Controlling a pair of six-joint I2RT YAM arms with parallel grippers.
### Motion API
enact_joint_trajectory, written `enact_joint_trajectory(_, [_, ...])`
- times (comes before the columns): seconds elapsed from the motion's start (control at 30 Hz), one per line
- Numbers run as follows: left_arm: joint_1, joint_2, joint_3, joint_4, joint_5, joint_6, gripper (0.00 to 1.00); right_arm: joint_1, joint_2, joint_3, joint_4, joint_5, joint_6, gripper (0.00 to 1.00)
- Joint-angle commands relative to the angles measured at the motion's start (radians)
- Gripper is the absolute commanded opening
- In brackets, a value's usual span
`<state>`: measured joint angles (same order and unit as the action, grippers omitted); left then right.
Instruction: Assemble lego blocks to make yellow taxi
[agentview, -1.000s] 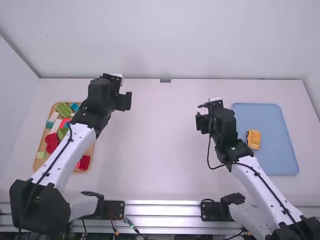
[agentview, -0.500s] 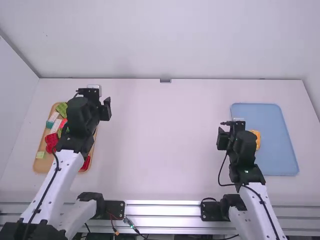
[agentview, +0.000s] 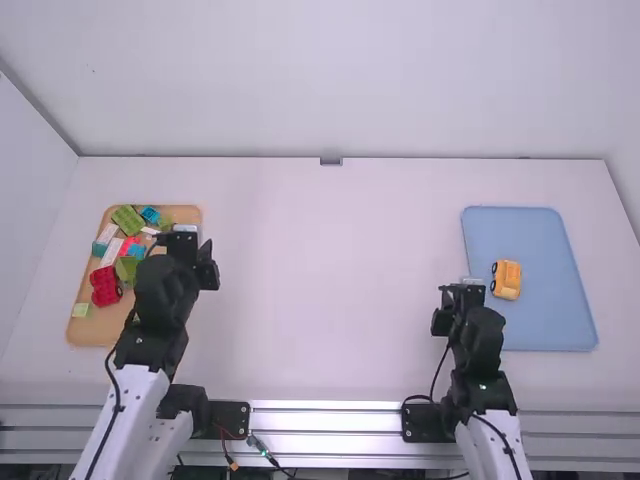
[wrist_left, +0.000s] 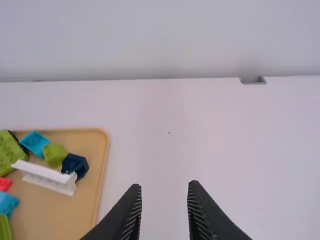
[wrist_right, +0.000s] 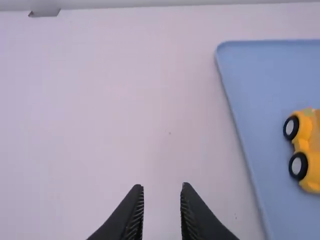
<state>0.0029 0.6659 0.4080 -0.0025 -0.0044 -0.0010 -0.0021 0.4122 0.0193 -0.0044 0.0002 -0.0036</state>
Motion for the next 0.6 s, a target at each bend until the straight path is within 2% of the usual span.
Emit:
enact_joint_trajectory(0.0, [-0.003,-0.066,-0.059,0.002,0.004,0.001,0.16,0.002,-0.051,-0.019,0.004,0.0,0.004,0.14])
enact_joint_trajectory(0.27, [-0.003,-0.22,-0.213,0.002,0.004,0.001,0.0,0.002,-0.176,-0.019,0.004,0.0,0.004,0.02])
enact_joint_trajectory(0.57, [-0.003,-0.381,-0.373,0.002,0.004,0.001,0.0,0.002,-0.303,-0.019,0.004,0.0,0.004,0.0])
